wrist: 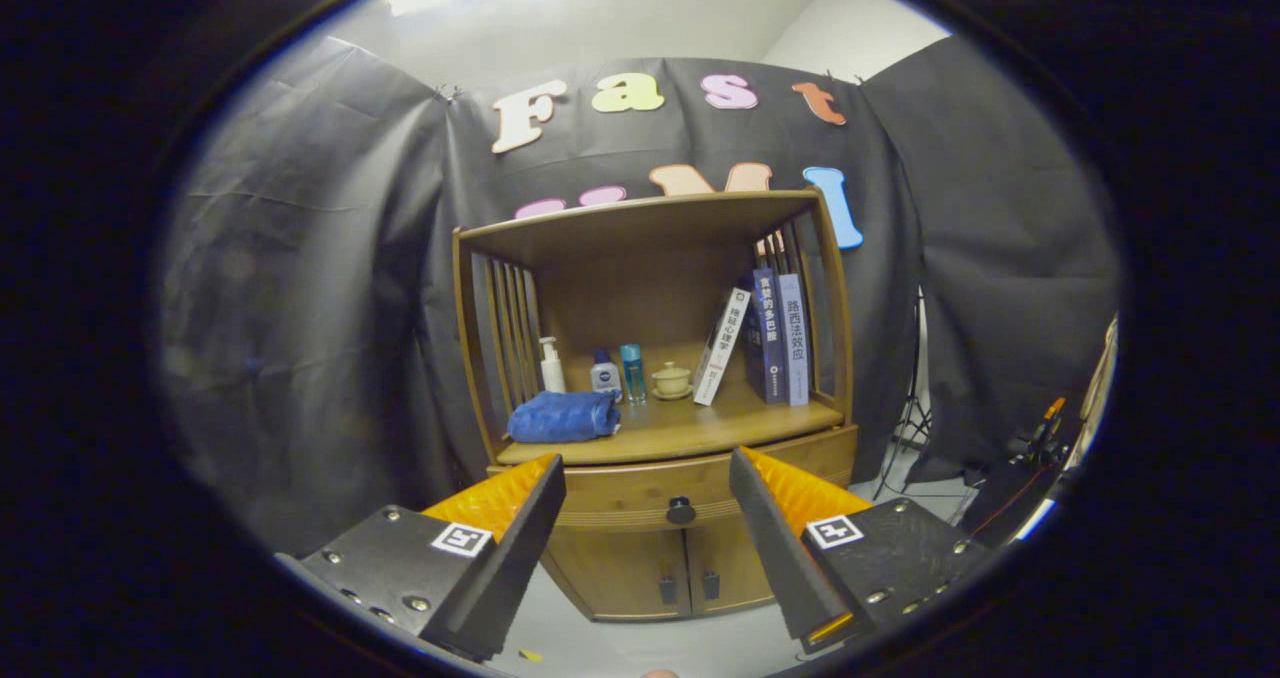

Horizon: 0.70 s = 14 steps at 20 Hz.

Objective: Pull open the drawer, take out the items inside it, and place them on the countertop above the cabinet.

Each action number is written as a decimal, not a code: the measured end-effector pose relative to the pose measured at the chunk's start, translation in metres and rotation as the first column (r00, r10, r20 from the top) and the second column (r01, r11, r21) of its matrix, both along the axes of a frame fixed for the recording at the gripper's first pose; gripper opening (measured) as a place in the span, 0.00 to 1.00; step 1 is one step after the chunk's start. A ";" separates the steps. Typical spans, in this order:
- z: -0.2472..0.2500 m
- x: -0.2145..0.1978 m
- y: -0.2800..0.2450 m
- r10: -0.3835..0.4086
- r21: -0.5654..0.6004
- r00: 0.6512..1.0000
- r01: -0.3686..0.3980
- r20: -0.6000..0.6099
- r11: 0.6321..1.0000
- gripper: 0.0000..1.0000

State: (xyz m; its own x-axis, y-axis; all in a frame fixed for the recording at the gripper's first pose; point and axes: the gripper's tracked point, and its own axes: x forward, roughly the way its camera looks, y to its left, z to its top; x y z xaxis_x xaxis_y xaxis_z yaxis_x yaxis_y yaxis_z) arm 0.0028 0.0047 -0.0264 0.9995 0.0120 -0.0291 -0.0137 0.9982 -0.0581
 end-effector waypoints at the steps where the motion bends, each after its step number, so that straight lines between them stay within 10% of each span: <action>1: 0.000 0.000 -0.001 -0.002 -0.001 1.000 0.002 0.001 1.000 0.98; 14: -0.020 0.073 -0.009 -0.003 -0.064 1.000 0.003 0.007 0.998 0.99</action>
State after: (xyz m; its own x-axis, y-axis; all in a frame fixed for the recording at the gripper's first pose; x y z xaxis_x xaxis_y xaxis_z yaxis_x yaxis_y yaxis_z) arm 0.0762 -0.0044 -0.0464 0.9997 0.0076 -0.0231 -0.0103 0.9925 -0.1216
